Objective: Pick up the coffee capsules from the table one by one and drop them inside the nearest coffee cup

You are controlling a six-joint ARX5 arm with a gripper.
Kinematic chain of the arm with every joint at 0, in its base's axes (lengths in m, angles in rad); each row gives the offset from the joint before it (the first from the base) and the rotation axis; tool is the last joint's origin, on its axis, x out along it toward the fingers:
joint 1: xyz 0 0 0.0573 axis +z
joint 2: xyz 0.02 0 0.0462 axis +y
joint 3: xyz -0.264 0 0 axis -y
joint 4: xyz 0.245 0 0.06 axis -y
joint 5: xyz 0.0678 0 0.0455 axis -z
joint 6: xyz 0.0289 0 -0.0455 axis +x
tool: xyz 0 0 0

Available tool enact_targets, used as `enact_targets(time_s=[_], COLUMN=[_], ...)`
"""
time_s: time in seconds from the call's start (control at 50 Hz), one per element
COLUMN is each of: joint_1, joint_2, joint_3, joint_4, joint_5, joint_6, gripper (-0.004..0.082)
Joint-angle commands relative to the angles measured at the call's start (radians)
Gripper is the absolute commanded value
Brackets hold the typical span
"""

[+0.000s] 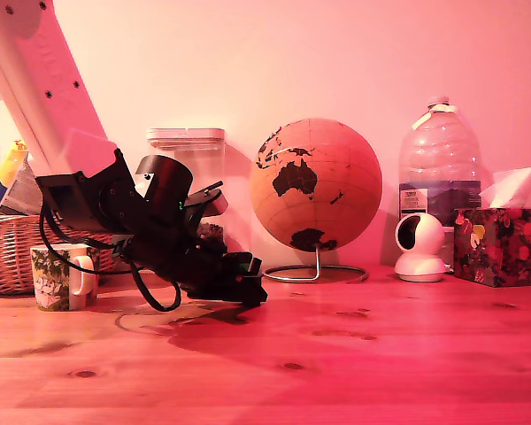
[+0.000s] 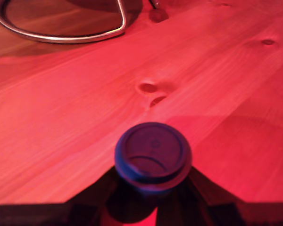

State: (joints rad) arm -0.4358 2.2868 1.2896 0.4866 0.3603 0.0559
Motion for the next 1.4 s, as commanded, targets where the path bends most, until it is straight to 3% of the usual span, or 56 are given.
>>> enact_targets(time_s=[0.0,0.12,0.68,1.0,1.38], joint_1=[0.005,0.009,0.010,0.016,0.070], joint_2=[0.002,-0.035,-0.206,-0.321,-0.513], joint_3=[0.002,0.002,-0.006,-0.105,-0.295], joint_4=[-0.021,-0.055,-0.251,-0.248,-0.232], joint_5=[0.005,0.026,0.023,-0.034,-0.063], joint_6=[0.004,0.004,0.004,0.004,0.004], gripper=[0.0145,0.0145,0.0145,0.0145,0.0145])
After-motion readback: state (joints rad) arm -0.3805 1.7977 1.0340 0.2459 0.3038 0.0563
